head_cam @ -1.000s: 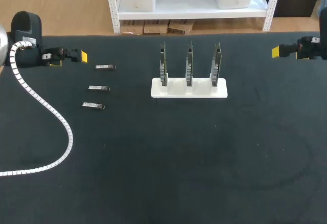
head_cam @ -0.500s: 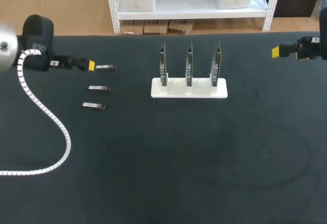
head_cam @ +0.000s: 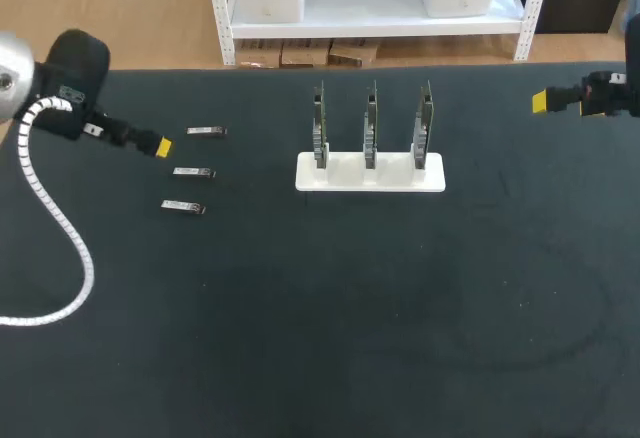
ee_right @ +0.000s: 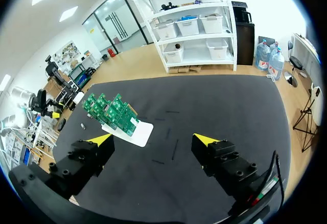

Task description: Pick up the optical module with the left hand, and insert it into the network port with the right hand.

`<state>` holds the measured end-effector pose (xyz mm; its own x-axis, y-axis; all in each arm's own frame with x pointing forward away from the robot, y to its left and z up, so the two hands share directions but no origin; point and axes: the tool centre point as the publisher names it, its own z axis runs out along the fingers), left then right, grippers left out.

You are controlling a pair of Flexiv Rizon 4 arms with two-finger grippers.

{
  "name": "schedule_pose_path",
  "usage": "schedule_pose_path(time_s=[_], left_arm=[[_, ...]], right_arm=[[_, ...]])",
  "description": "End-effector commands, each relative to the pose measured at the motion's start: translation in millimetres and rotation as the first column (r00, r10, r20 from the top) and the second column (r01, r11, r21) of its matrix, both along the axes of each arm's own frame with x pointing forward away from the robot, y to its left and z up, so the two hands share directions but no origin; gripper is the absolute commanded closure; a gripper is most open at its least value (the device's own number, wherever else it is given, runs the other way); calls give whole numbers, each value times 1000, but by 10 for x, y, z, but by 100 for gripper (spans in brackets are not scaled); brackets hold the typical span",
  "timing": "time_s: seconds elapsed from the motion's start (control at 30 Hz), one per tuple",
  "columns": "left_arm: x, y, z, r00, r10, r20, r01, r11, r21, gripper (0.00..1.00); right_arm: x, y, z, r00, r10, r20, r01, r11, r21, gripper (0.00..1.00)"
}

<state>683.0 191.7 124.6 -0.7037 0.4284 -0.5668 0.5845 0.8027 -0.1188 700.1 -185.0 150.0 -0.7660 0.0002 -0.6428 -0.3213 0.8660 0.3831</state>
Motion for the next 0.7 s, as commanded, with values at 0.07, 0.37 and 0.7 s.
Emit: schedule_pose_path(time_s=[0.07,0.37,0.7], left_arm=[[58,-64,-32,994,-90,-61,95,992,82,0],[172,-85,-263,990,-96,-99,118,961,249,0],[204,-131,-475,979,-128,-159,171,939,299,0]], right_arm=[[0,0,0,1000,0,0,0,1000,0,0],[0,0,0,1000,0,0,0,1000,0,0],[0,0,0,1000,0,0,0,1000,0,0]])
